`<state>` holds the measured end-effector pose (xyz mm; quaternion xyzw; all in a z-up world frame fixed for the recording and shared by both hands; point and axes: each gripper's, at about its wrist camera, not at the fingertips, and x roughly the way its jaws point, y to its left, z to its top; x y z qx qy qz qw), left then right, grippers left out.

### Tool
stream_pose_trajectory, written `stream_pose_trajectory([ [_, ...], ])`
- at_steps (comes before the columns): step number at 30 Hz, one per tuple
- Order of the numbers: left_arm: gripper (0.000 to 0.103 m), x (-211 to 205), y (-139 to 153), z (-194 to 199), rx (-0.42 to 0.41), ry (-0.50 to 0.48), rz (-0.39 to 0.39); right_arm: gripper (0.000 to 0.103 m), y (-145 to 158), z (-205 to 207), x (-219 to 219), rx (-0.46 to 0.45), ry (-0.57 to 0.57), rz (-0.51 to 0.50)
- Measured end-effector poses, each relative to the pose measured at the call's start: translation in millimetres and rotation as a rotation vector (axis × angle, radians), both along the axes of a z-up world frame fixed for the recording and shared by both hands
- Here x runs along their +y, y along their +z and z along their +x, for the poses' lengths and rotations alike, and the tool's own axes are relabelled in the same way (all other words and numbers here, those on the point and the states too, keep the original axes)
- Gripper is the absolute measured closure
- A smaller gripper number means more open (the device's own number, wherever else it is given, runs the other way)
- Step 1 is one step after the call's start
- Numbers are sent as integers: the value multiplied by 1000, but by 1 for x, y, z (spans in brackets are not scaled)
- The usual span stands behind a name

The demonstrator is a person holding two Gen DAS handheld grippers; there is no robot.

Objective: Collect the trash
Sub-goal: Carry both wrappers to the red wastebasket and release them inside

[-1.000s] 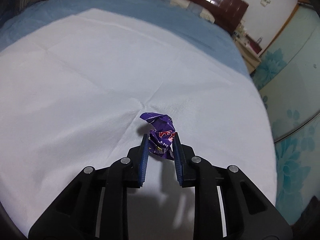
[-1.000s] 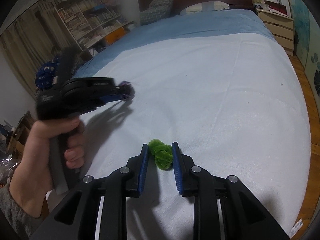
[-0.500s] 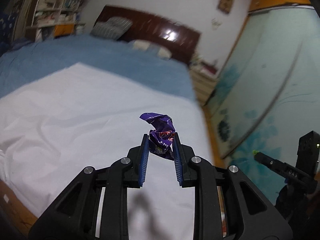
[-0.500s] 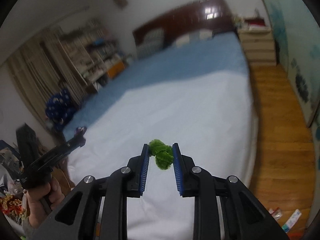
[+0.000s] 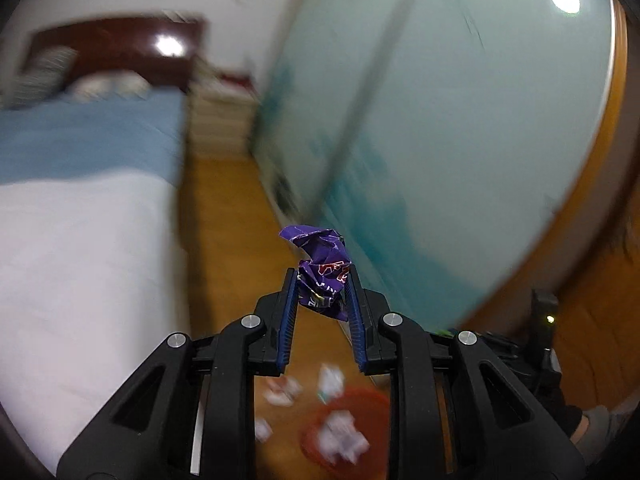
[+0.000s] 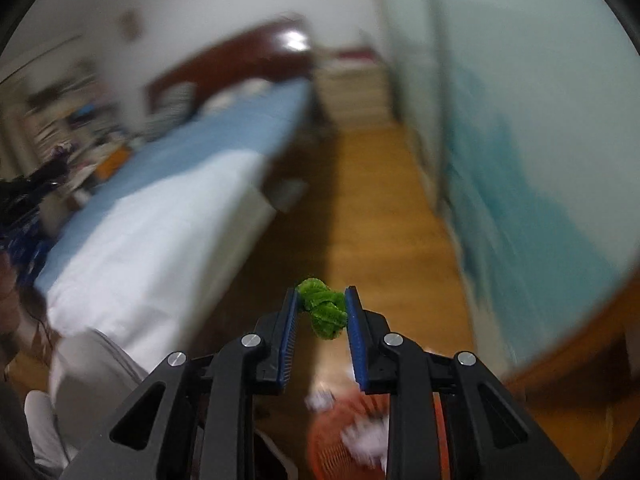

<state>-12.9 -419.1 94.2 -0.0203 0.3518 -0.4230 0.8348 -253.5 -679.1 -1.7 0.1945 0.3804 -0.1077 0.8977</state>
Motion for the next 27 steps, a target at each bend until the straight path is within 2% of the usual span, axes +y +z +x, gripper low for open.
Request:
stream_pose_trajectory([
  [2,80,-57,-38,-12,85,-124,70,78,-41,-21,-20,67,-36,75],
  [5,80,-136,-119,-42,225,-276,273,78,-111,-51,-34,204,-74,169],
  [7,80,-160,-156,-55,264,-326,373,78,-152,-70,-33,277,-95,242],
  [8,80,-173,-183,-62,293,-345,443,78,-163,-74,-30,291,-102,266],
  [10,80,-182,-215,-61,364,-348,520,78,-181,-83,-30,304,-114,305],
  [12,80,-188,-231,-61,415,-338,559,78,-190,-84,-26,305,-125,320],
  [16,80,-190,-244,-71,419,-344,598,75,-190,-74,-18,305,-138,322],
  [17,79,-187,-244,-73,425,-342,602,69,-191,-70,-19,306,-138,319],
  [18,75,-183,-250,-76,427,-332,615,54,-193,-69,-19,306,-139,312],
  [20,52,-182,-259,-82,436,-318,659,40,-192,-60,-17,308,-144,288],
  [25,38,-172,-241,-81,419,-304,610,40,-183,-54,-13,310,-161,260],
  [27,38,-170,-234,-81,405,-299,584,40,-179,-54,-13,308,-169,256],
])
